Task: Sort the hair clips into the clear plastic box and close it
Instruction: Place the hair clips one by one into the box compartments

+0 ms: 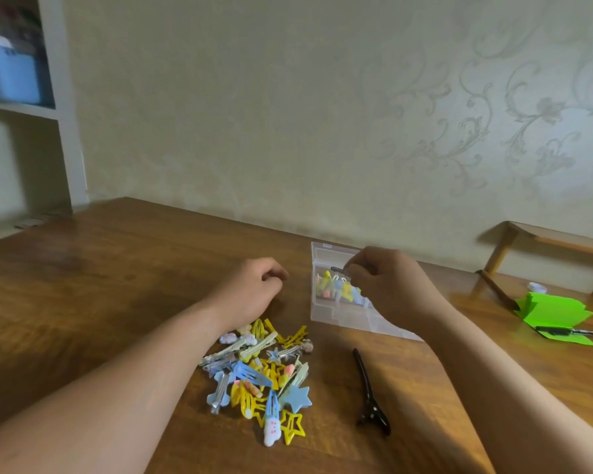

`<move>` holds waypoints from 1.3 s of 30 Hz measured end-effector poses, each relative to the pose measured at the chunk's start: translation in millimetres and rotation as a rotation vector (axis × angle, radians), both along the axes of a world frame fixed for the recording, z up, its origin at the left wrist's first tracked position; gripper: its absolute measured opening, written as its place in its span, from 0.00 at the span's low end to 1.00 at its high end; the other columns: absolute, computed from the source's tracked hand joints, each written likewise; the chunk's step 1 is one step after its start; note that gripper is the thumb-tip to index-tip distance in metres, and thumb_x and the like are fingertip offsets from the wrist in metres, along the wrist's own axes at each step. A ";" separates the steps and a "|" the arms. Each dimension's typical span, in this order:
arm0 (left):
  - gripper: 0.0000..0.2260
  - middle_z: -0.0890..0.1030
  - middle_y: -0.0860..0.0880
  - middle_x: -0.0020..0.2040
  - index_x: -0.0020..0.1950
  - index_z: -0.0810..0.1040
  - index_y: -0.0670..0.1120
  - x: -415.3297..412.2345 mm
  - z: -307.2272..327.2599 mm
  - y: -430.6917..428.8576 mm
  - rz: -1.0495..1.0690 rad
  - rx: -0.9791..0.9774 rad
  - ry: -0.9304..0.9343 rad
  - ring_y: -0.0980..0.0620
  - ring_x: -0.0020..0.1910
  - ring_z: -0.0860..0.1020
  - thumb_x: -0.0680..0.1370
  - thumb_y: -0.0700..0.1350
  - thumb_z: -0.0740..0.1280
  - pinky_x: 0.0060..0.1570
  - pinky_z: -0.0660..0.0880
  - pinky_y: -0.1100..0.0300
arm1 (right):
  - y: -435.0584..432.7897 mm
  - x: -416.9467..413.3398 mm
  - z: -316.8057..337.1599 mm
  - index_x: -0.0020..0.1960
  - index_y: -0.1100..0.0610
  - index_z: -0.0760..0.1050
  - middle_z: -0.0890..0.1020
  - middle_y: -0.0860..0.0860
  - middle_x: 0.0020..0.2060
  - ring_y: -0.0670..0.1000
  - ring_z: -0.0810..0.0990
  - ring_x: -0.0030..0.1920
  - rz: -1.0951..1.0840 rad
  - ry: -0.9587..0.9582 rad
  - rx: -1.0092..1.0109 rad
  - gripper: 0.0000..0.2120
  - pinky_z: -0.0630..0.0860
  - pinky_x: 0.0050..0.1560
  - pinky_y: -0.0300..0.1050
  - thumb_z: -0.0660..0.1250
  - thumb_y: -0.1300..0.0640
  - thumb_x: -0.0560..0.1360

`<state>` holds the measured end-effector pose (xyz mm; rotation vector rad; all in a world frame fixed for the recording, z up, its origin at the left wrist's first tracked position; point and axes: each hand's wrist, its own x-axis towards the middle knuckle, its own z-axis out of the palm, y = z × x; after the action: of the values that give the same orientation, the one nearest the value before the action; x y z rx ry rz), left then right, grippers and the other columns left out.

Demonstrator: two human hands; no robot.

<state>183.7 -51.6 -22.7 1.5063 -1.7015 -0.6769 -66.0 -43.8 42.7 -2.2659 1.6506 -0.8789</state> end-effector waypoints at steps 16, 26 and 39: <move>0.14 0.84 0.55 0.59 0.66 0.83 0.55 -1.9 2.9 4.1 -0.005 0.002 -0.014 0.58 0.58 0.80 0.86 0.45 0.61 0.57 0.76 0.58 | -29.0 31.7 -21.8 0.42 0.54 0.87 0.88 0.53 0.38 0.56 0.86 0.39 -0.110 0.115 0.229 0.17 0.83 0.45 0.52 0.69 0.44 0.81; 0.10 0.84 0.54 0.57 0.57 0.84 0.59 -1.7 2.7 3.7 0.017 0.004 -0.023 0.53 0.56 0.81 0.85 0.48 0.64 0.60 0.79 0.50 | 36.4 34.8 -1.7 0.51 0.44 0.84 0.84 0.41 0.40 0.38 0.81 0.41 0.265 0.111 0.027 0.06 0.74 0.38 0.31 0.70 0.52 0.82; 0.10 0.85 0.51 0.54 0.58 0.85 0.57 -0.3 3.3 6.8 -0.007 0.008 0.005 0.51 0.54 0.83 0.84 0.45 0.66 0.60 0.79 0.48 | 48.0 41.5 -14.2 0.61 0.38 0.84 0.78 0.37 0.47 0.42 0.78 0.48 0.544 0.396 0.148 0.12 0.80 0.51 0.47 0.71 0.48 0.80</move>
<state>183.4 -44.8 -19.3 1.5034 -1.7032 -0.6909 -24.4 4.1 28.5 -2.6894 1.0595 -0.1849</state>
